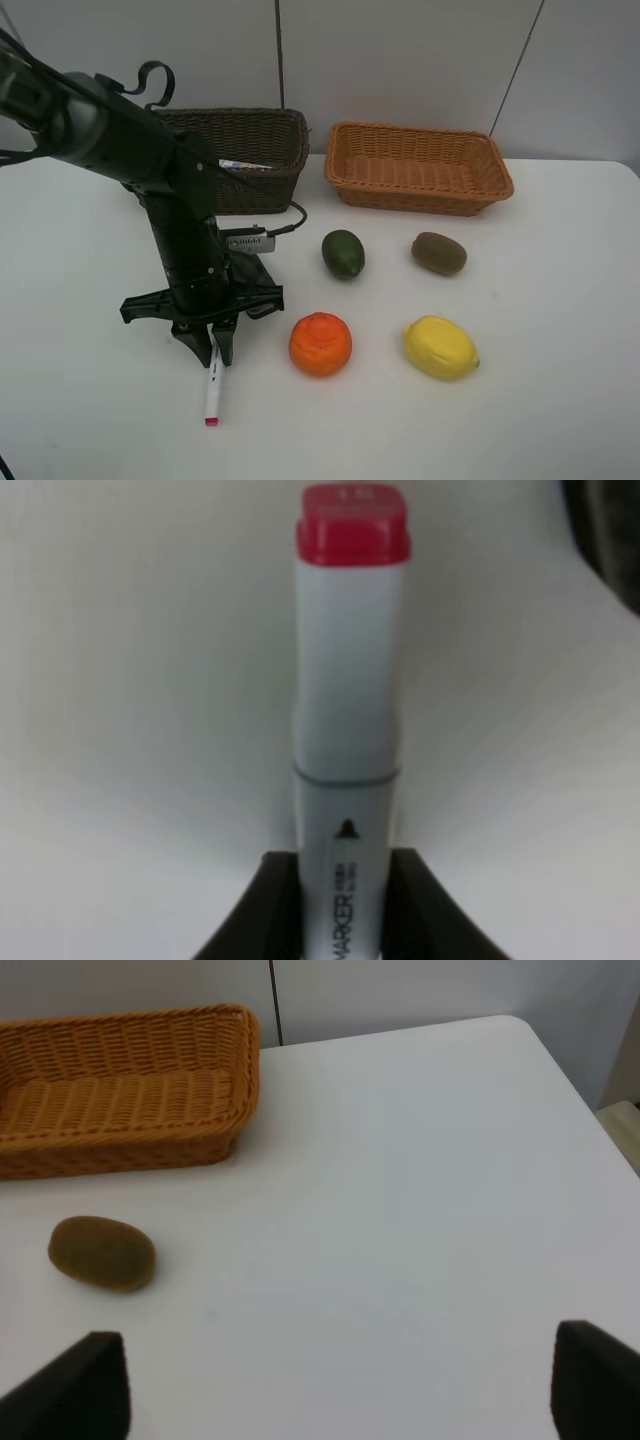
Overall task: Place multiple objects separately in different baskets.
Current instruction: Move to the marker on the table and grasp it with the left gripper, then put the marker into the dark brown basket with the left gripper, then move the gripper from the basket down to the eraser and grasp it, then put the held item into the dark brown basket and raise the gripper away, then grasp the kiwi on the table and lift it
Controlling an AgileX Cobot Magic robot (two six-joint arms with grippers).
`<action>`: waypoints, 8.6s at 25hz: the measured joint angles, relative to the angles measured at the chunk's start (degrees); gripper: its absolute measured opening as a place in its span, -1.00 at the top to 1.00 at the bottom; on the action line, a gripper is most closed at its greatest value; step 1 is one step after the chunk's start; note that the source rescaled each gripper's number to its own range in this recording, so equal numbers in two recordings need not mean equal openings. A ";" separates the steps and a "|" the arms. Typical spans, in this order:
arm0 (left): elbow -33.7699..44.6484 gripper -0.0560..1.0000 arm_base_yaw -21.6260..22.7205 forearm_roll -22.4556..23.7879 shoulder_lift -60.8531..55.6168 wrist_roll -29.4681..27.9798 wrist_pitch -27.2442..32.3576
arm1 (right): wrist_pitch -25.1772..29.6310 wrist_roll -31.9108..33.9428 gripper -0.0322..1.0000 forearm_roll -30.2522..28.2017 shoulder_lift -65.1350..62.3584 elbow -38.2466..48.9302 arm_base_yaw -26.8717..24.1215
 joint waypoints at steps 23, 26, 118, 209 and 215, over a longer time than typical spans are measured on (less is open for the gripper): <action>-22.29 0.86 16.04 23.99 -4.12 8.70 -36.15 | 0.00 0.00 -0.98 0.00 0.00 0.00 0.00; -22.29 0.48 17.50 23.93 0.26 8.70 -35.43 | 0.00 0.00 -0.98 0.00 0.00 0.00 0.00; -24.83 -0.83 2.76 9.67 15.80 -14.83 1.14 | 0.00 0.00 -0.98 0.00 0.00 0.00 0.00; 23.98 -0.89 31.42 15.55 -88.78 24.50 22.00 | 0.00 0.00 -0.98 0.00 0.00 0.00 0.00; 27.50 -0.89 31.42 14.42 -107.72 26.85 22.03 | 0.00 0.00 -0.98 0.00 0.00 0.00 0.00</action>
